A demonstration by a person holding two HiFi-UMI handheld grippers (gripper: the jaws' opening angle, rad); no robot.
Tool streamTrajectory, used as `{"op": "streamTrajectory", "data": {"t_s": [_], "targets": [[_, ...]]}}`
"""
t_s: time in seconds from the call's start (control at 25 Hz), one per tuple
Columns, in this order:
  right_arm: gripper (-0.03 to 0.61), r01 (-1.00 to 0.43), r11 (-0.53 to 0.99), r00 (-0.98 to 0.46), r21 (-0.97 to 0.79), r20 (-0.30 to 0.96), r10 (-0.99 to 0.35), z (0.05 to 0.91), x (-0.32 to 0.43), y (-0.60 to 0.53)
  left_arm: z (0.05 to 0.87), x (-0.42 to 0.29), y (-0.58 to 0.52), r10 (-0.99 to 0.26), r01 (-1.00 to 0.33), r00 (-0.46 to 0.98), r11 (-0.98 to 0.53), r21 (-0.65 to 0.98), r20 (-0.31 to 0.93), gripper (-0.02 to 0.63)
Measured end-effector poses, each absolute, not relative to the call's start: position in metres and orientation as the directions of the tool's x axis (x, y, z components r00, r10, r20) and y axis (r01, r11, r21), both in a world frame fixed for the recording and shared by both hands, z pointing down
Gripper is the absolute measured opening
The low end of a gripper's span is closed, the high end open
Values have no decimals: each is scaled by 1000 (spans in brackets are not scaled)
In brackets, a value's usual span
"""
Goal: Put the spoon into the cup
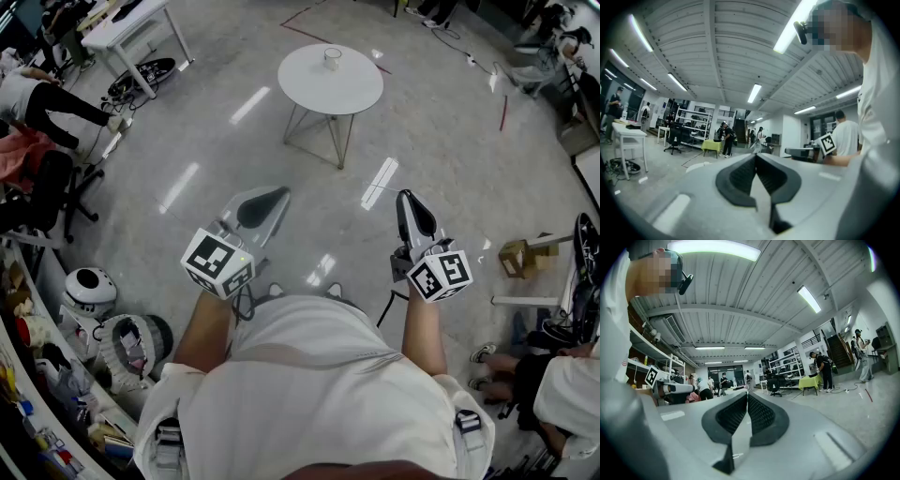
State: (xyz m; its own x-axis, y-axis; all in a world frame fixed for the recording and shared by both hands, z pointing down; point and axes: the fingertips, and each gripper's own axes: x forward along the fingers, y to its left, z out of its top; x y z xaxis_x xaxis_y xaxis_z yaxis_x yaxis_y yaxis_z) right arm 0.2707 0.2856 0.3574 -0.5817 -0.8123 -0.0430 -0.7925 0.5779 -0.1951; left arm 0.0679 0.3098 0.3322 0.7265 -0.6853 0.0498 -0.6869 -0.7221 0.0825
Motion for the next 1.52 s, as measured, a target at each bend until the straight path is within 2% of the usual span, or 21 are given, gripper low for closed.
{"op": "streamTrajectory", "data": {"t_s": [0.8,0.96,1.52], "targets": [[14,-806,557,-566,-201,-18,-824,365,272,283,341,75,306,-657,-660,751,-745,95,68,2],[12,-820,519,-529,-242,-28,-848,364,272,277,343,64,303,-659,-662,749,-742,102,67,2],[14,-833,512,-520,-208,-18,-854,359,221,260,343,7,284,-660,-661,749,-741,117,47,2]]}}
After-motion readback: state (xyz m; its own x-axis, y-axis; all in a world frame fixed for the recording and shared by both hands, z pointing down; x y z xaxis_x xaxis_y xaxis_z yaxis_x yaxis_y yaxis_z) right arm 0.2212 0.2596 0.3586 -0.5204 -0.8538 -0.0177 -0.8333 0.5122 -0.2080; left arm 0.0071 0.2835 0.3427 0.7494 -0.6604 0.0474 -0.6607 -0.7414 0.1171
